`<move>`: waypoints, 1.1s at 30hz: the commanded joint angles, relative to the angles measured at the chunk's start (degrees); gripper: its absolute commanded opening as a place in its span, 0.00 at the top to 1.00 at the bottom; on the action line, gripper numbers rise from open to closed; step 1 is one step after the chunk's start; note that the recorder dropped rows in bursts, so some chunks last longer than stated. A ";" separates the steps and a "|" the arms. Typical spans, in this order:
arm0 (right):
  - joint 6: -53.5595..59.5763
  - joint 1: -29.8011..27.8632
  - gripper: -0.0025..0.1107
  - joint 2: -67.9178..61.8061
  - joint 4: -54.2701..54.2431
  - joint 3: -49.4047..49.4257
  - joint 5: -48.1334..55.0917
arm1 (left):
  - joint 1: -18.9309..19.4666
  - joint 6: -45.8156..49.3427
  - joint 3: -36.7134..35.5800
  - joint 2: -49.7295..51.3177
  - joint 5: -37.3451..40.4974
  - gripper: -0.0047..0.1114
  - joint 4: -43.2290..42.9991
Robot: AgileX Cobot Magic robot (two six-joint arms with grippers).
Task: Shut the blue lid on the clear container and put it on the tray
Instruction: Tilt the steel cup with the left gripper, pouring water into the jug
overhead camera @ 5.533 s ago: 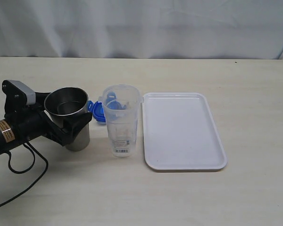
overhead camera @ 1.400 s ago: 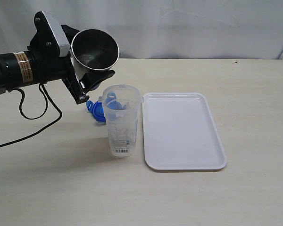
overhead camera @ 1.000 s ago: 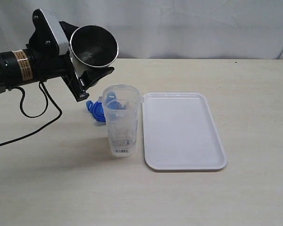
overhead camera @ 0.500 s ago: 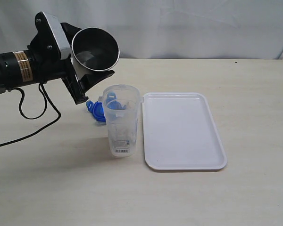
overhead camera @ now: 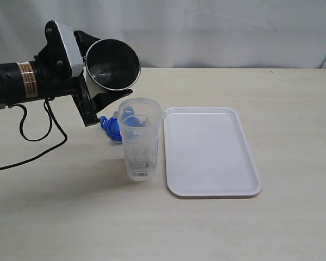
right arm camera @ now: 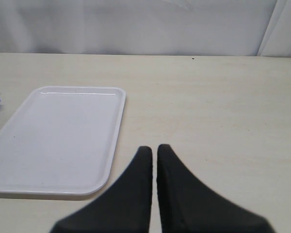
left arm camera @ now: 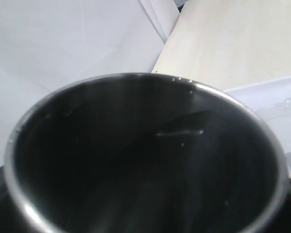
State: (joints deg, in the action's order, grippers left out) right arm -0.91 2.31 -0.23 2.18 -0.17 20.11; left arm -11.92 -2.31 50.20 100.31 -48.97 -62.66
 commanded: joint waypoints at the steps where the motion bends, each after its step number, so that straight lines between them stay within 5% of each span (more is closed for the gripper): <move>1: -0.02 -0.19 0.94 0.23 -0.01 0.17 -0.30 | -0.18 1.28 0.92 -1.13 -4.09 0.96 1.76; 33: -0.02 -0.19 0.94 0.23 -0.01 0.17 -0.30 | -0.18 11.97 0.92 -1.13 -3.60 0.96 2.24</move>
State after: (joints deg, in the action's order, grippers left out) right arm -0.91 2.31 -0.23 2.18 -0.17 20.11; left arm -11.92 8.19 50.20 100.31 -49.11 -62.66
